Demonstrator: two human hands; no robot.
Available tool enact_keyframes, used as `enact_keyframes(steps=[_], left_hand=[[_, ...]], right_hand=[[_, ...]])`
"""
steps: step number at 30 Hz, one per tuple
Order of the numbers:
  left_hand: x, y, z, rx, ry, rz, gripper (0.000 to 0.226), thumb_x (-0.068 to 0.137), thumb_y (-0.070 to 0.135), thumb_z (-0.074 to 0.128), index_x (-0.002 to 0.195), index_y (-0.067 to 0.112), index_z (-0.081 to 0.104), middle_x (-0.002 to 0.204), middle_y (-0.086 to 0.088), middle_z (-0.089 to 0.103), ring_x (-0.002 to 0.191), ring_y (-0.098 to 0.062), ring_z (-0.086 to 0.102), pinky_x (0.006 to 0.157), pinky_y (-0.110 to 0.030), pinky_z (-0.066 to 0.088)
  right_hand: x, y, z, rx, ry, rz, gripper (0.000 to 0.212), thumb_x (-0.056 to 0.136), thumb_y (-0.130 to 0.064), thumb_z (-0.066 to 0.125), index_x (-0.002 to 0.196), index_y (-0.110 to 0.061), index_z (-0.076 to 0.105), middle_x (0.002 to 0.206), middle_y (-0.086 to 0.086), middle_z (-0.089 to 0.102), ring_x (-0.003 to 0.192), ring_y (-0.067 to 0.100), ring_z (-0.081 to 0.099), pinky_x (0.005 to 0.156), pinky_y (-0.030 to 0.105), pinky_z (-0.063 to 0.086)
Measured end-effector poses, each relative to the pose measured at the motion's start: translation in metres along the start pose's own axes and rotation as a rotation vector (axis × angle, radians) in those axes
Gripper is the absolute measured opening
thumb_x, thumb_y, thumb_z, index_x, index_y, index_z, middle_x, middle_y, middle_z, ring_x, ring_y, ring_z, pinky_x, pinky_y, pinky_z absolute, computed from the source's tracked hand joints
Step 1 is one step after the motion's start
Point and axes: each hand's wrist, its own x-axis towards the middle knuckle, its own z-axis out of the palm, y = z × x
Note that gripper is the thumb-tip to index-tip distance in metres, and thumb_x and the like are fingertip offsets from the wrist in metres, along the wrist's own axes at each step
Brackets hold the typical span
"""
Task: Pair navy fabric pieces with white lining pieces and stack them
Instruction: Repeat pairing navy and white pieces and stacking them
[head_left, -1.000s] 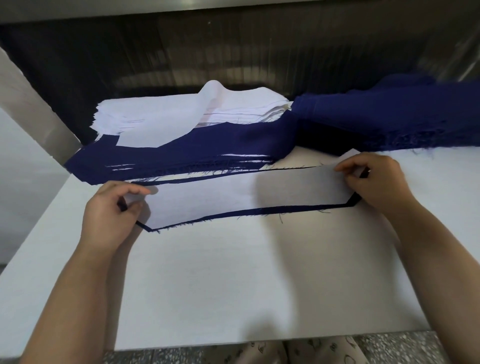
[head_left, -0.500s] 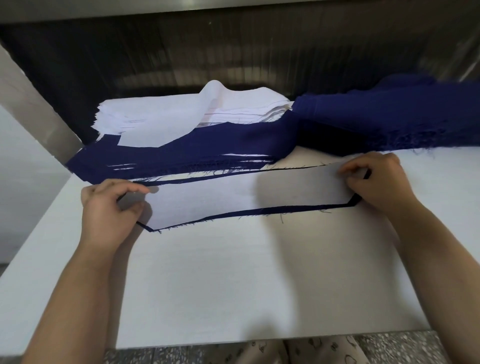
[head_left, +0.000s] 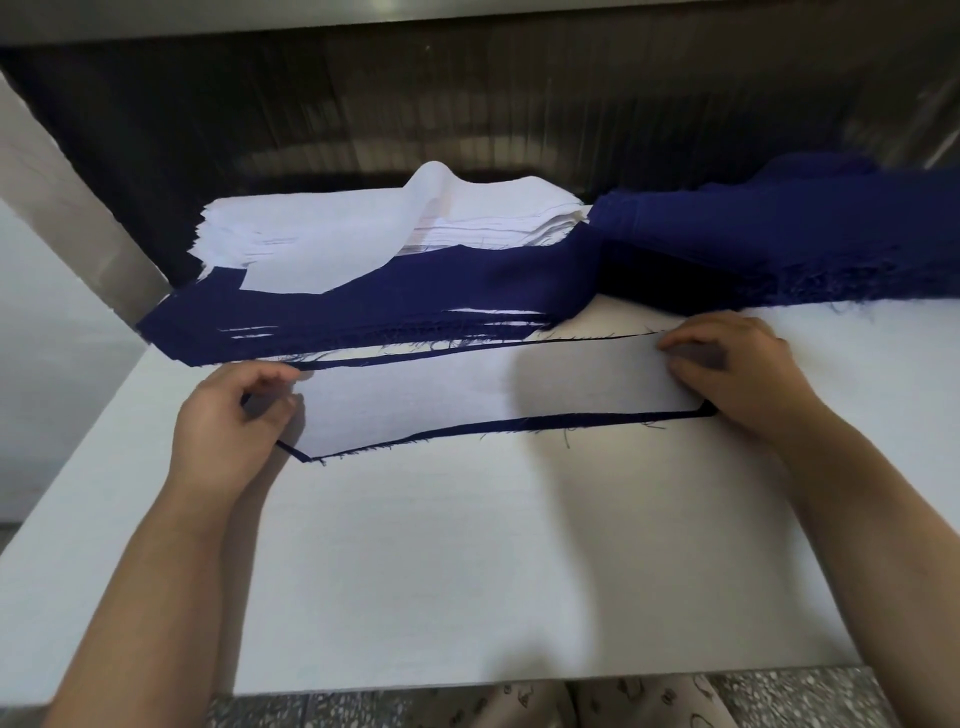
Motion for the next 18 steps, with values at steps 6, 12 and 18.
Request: enact_keyframes(steps=[6,12,18], left_hand=[[0.001,-0.001,0.000,0.027,0.002,0.060,0.026,0.087,0.000,0.065,0.092,0.025,0.065,0.103,0.003,0.061,0.082,0.027,0.049,0.073,0.008,0.031],[0.001,-0.001,0.000,0.049,0.003,0.078,0.021,0.087,0.000,0.065,0.091,0.020,0.069,0.101,0.000,0.067,0.096,-0.011,0.059,0.087,-0.013,0.040],[0.006,0.003,0.003,0.066,0.047,0.036,0.022,0.087,-0.003,0.058,0.097,0.010,0.072,0.104,-0.005,0.067,0.110,-0.035,0.055,0.100,-0.050,0.041]], right_hand=[[0.000,0.000,-0.002,0.015,-0.013,0.017,0.019,0.086,-0.019,0.065,0.104,-0.024,0.069,0.119,0.001,0.059,0.117,0.029,0.046,0.102,0.052,0.033],[-0.002,-0.003,-0.002,-0.009,-0.019,0.019,0.019,0.086,-0.019,0.065,0.104,-0.024,0.068,0.120,0.001,0.058,0.117,0.029,0.046,0.102,0.052,0.032],[-0.001,-0.019,0.002,0.024,0.062,-0.020,0.020,0.087,-0.008,0.060,0.103,-0.016,0.070,0.118,0.005,0.060,0.115,0.031,0.048,0.102,0.048,0.032]])
